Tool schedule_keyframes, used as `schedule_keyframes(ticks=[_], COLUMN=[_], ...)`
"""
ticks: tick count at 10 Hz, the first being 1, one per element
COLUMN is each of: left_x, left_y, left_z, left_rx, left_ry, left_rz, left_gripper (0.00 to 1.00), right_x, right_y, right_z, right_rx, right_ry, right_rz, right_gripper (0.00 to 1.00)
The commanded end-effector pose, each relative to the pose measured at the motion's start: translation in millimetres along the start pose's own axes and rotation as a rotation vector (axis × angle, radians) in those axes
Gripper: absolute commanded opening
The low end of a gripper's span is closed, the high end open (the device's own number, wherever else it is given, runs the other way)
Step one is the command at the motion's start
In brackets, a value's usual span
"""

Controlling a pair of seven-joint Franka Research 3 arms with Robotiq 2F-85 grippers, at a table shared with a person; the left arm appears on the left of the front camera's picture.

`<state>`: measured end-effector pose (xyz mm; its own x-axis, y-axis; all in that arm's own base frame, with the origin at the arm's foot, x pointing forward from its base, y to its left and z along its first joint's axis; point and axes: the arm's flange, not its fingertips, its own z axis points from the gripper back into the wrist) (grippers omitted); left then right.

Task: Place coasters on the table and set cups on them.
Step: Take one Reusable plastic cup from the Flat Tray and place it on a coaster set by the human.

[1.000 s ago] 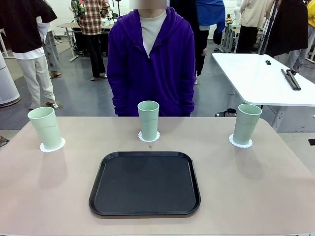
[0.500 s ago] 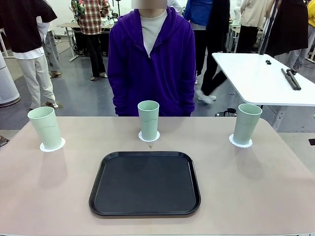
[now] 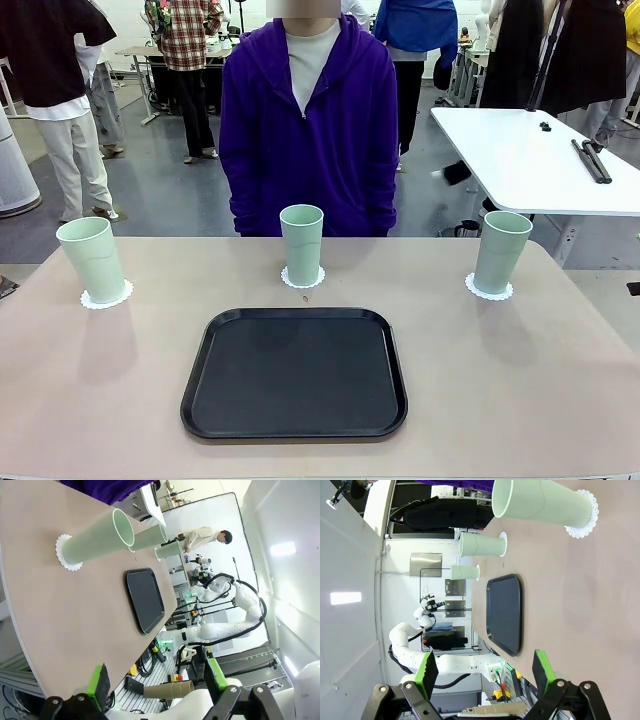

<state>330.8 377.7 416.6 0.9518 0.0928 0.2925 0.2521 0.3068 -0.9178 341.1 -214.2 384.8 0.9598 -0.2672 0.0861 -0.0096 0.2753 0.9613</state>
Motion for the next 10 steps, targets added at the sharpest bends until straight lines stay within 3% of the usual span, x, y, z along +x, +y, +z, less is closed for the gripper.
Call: schedule_keyframes(ticks=[1, 10], left_x=[0.6, 0.6], left_y=[-1.9, -1.9], left_z=[0.7, 0.7], left_rx=[-0.003, -0.003], left_ry=[-0.015, -0.015], left_rz=[0.006, 0.006], left_gripper=[1.0, 1.0], right_x=[-1.2, -1.2], right_y=[0.1, 0.1], right_z=[-0.4, -0.4], right_rx=[0.009, 0.009], right_ry=[0.0, 0.0], right_rz=[0.008, 0.008], right_gripper=[1.0, 1.0])
